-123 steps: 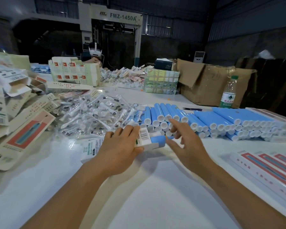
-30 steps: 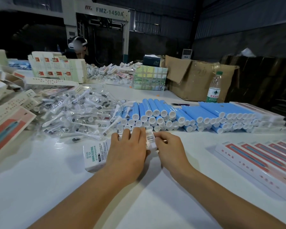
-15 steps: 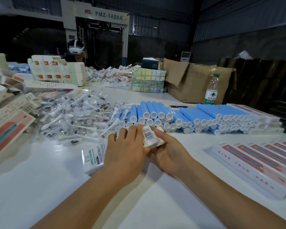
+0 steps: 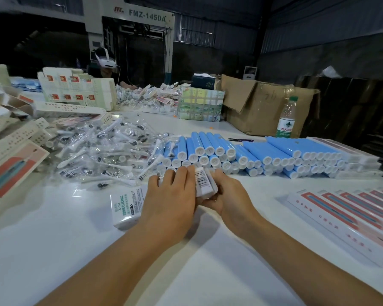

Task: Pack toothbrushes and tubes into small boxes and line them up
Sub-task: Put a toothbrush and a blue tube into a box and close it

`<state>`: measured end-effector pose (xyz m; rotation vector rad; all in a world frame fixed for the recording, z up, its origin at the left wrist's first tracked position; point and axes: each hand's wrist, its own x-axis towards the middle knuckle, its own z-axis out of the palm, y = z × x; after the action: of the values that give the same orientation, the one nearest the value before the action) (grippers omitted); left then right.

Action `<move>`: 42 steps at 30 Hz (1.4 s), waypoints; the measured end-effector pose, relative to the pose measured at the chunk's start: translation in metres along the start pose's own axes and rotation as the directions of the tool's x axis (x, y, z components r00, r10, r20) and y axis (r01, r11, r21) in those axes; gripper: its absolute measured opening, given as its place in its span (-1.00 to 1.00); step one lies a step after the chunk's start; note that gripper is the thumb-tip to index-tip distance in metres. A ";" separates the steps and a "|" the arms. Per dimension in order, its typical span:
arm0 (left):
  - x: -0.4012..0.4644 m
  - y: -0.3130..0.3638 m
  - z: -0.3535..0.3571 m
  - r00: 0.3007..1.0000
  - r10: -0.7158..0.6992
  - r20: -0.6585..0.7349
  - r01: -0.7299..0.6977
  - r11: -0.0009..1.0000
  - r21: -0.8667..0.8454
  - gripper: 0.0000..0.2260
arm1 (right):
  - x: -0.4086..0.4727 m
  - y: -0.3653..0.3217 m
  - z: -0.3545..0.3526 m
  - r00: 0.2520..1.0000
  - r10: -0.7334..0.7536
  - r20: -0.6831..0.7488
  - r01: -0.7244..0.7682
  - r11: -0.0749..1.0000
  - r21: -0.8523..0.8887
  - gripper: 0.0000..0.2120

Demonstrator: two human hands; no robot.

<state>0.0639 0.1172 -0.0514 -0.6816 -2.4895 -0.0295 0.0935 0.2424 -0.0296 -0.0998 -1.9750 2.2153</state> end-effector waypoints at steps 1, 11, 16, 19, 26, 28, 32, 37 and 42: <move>0.000 -0.001 0.001 1.000 -0.006 -0.013 0.006 1.000 -0.006 -0.40 | 0.001 -0.002 -0.002 1.000 0.019 0.010 -0.019 0.999 0.048 -0.67; -0.004 -0.002 -0.008 0.992 0.077 -0.097 -0.078 0.997 -0.006 -0.40 | 0.003 0.004 -0.007 0.999 0.005 -0.043 -0.002 0.996 0.085 -0.77; -0.003 0.003 -0.005 0.997 0.076 -0.020 -0.076 0.997 0.007 -0.39 | 0.003 0.009 -0.002 0.991 -0.051 -0.121 0.055 0.998 0.026 -0.71; -0.003 0.005 -0.004 0.997 0.074 -0.015 -0.074 0.997 0.027 -0.38 | 0.002 0.013 -0.002 0.991 -0.062 -0.120 0.053 0.995 -0.080 -0.68; -0.006 0.002 -0.005 0.998 0.056 -0.009 -0.055 0.997 0.053 -0.40 | -0.002 0.014 -0.001 0.987 -0.148 -0.070 0.120 0.945 -0.304 -0.56; -0.005 0.001 -0.006 0.999 0.045 -0.009 -0.044 0.998 0.050 -0.40 | -0.001 0.008 -0.003 0.994 -0.100 -0.050 0.092 0.986 -0.139 -0.63; -0.003 0.000 -0.005 1.000 0.012 -0.003 -0.011 0.999 0.043 -0.39 | -0.002 0.001 -0.006 0.984 -0.095 -0.152 0.080 0.992 -0.102 -0.80; -0.004 -0.001 -0.004 1.000 0.011 0.017 -0.011 0.999 0.047 -0.38 | 0.000 0.003 -0.010 0.950 -0.189 -0.247 0.121 0.956 -0.268 -0.83; -0.006 0.006 -0.011 1.000 0.016 -0.005 -0.015 0.994 0.104 -0.37 | -0.005 0.006 -0.006 0.872 -0.440 -0.215 0.267 0.795 -0.545 -0.81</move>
<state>0.0768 0.1184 -0.0457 -0.6558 -2.4612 0.1034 0.0988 0.2466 -0.0365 -0.1378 -2.1035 1.3113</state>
